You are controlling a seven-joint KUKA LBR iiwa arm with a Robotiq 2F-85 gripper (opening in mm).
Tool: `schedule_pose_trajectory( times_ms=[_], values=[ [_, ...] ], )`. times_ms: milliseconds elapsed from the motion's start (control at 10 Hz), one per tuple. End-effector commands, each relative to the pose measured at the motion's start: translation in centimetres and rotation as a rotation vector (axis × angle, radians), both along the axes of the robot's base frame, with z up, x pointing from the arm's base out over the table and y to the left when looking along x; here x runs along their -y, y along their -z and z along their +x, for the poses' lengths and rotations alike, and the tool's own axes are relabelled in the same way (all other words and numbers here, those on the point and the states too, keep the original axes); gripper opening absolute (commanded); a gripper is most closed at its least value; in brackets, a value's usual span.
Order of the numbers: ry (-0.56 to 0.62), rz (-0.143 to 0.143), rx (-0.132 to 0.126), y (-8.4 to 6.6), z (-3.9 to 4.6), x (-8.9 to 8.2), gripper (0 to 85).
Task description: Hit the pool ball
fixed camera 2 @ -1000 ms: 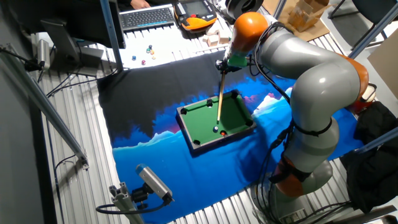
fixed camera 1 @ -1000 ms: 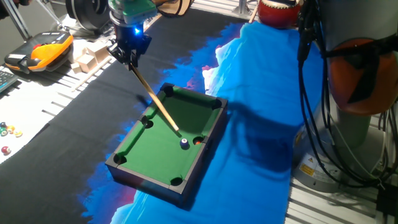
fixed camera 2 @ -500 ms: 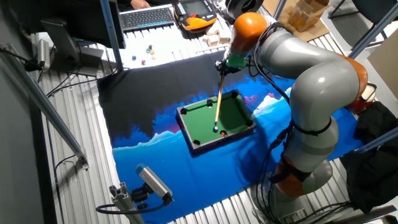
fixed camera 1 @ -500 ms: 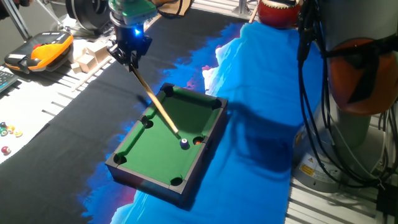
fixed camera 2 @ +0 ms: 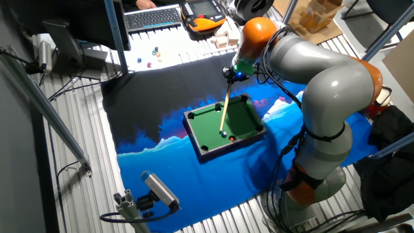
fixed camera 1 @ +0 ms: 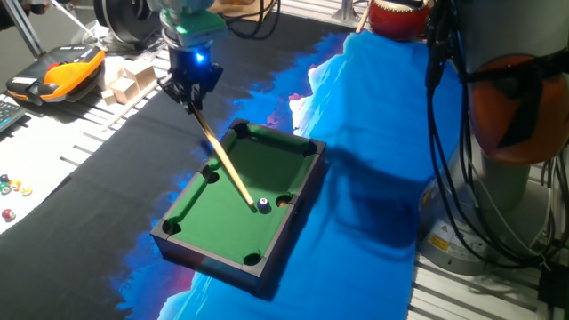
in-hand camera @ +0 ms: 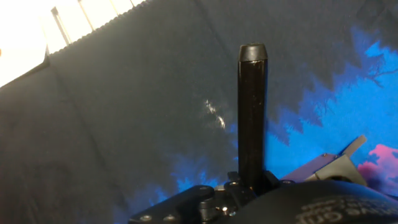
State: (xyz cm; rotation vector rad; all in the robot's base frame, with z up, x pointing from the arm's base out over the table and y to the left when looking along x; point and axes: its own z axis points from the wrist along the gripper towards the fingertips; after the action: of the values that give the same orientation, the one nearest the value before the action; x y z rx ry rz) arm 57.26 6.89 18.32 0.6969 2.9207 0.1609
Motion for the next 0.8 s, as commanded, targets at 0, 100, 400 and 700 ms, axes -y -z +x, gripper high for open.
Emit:
schedule_pose_trajectory(
  times_ms=[0,100,400,700],
  values=[
    [-0.004,0.007,-0.006,0.19,-0.22,-0.1,0.0],
    [-0.014,0.005,-0.01,0.42,-0.5,-0.24,0.0],
    [-0.083,-0.071,-0.014,0.52,-0.6,-0.27,0.0],
    [-0.112,-0.087,-0.053,0.08,0.11,0.1,0.0]
  ],
)
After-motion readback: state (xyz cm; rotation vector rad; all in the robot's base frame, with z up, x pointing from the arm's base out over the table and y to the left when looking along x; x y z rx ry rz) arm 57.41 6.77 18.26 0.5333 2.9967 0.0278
